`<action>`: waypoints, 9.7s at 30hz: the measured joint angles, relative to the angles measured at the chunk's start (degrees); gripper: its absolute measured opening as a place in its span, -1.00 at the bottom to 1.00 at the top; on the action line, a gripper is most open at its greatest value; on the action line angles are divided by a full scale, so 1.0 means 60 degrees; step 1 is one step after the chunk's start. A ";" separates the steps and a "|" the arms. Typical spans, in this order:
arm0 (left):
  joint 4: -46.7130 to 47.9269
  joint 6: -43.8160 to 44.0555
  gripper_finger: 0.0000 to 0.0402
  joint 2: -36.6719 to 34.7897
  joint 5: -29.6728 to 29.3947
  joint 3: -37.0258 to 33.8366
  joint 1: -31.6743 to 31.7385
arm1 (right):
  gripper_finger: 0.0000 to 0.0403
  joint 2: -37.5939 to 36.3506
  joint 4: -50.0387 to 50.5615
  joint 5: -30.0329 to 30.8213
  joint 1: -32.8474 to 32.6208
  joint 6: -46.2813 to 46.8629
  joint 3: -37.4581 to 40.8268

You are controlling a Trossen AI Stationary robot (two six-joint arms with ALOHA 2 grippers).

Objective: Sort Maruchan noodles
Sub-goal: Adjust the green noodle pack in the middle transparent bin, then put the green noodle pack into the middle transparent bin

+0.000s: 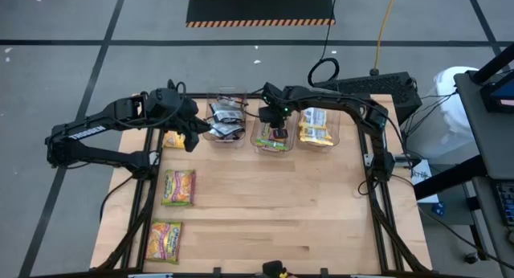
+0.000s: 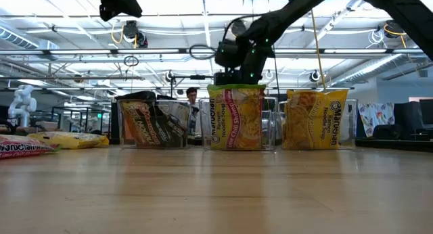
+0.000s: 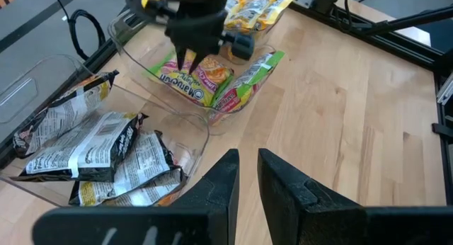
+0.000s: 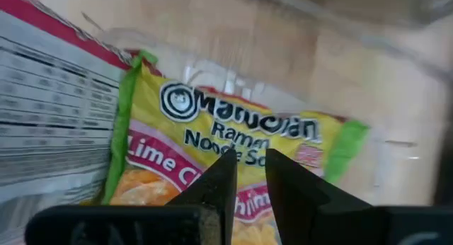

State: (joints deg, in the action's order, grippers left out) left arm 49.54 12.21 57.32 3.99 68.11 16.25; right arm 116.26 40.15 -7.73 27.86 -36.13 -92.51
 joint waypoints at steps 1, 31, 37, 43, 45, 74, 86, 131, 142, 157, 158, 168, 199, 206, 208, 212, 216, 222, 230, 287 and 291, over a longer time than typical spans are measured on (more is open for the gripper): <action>0.0003 0.0004 -0.71 0.0001 -0.0001 0.0000 0.0000 | -0.67 0.0107 -0.0005 0.0000 0.0000 0.0012 0.0000; -0.0004 0.0333 -0.71 0.0003 -0.0003 -0.0003 0.0001 | -1.00 0.0236 0.0824 0.0545 -0.0033 -0.1525 0.0017; -0.0008 0.0350 -0.71 0.0000 0.0000 -0.0001 0.0001 | -1.00 -0.0045 0.1252 0.0575 -0.0033 -0.1528 0.0030; -0.0011 0.0359 -0.71 0.0002 0.0000 -0.0001 0.0001 | -1.00 -0.0091 0.1507 0.0579 -0.0033 -0.1528 0.0026; -0.0011 0.0370 -0.71 0.0000 0.0000 -0.0003 -0.0003 | -1.00 -0.0104 0.1514 0.0579 -0.0033 -0.1528 0.0015; -0.0011 0.0262 -0.71 0.0004 -0.0006 0.0000 -0.0002 | -1.00 -0.0119 0.3328 0.0514 -0.0155 -0.1517 -0.1708; -0.0008 0.0248 -0.71 0.0004 -0.0701 -0.0003 -0.0003 | -1.00 -0.0459 0.4332 0.0481 -0.0612 -0.1370 -0.1718; -0.0052 0.0616 -0.71 -0.2011 -0.1609 -0.2595 -0.0032 | -1.00 -0.9323 0.0371 0.1278 -0.1038 0.3640 0.3549; -0.1390 0.1443 -0.71 -0.2000 -0.2149 -0.3823 0.0352 | -1.00 -1.1043 -0.0588 0.2244 -0.1035 0.4762 0.6244; -0.2151 0.2382 -0.71 -0.1993 -0.2245 -0.5202 0.1917 | -1.00 -1.1729 0.0152 0.4845 -0.1016 0.6369 0.7180; -0.2251 0.2444 -0.71 -0.1993 -0.2210 -0.5280 0.2015 | -1.00 -1.1729 0.0343 0.5053 -0.1016 0.6564 0.7180; -0.3584 0.2646 -0.71 -0.1493 -0.2181 -0.6094 0.2737 | -1.00 -1.1729 0.2235 0.6076 -0.1016 0.8003 0.7189; -0.5811 0.2512 -0.71 0.0433 -0.1490 -0.6528 0.2897 | -1.00 -1.1831 0.0283 0.4324 -0.1013 1.0900 0.9077; -0.6718 0.2302 -0.71 0.0430 -0.1490 -0.6528 0.2897 | -1.00 -1.1827 -0.2124 0.3183 -0.1016 1.0551 1.0391; -0.6729 0.2297 -0.71 0.0430 -0.1444 -0.6528 0.2897 | -1.00 -1.1827 -0.2217 0.3031 -0.1016 1.0440 1.0506; -0.6711 0.2213 -0.71 0.0385 -0.1413 -0.6497 0.2897 | -1.00 -1.1835 -0.2441 0.3019 -0.1016 0.9890 1.0520; -0.6776 0.1802 -0.71 0.0096 -0.1417 -0.6202 0.2897 | -1.00 -1.1843 -0.3083 0.3009 -0.1016 0.9512 1.0520; -0.6530 0.1221 -0.71 -0.0941 -0.1416 -0.5498 0.2897 | -1.00 -1.1842 -0.3371 0.3009 -0.1016 0.9006 1.0229; -0.4361 0.0939 -0.71 -0.2643 -0.1388 -0.4849 0.2357 | -1.00 -1.1842 -0.3790 0.1796 -0.1192 0.8612 0.9494; 0.3623 0.1842 -0.71 -0.7138 0.1279 -0.4630 -0.0043 | -1.00 -0.1580 -0.7619 0.0734 -0.4042 0.4829 0.1188; 0.3978 0.2372 -0.71 -0.7123 0.1333 -0.4318 -0.0046 | -1.00 -0.1591 -0.7638 0.0747 -0.4040 0.4597 0.1191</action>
State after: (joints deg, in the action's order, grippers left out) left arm 73.41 26.44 14.58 11.98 42.21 15.97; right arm 106.72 -5.68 -3.25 3.62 -8.54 -85.36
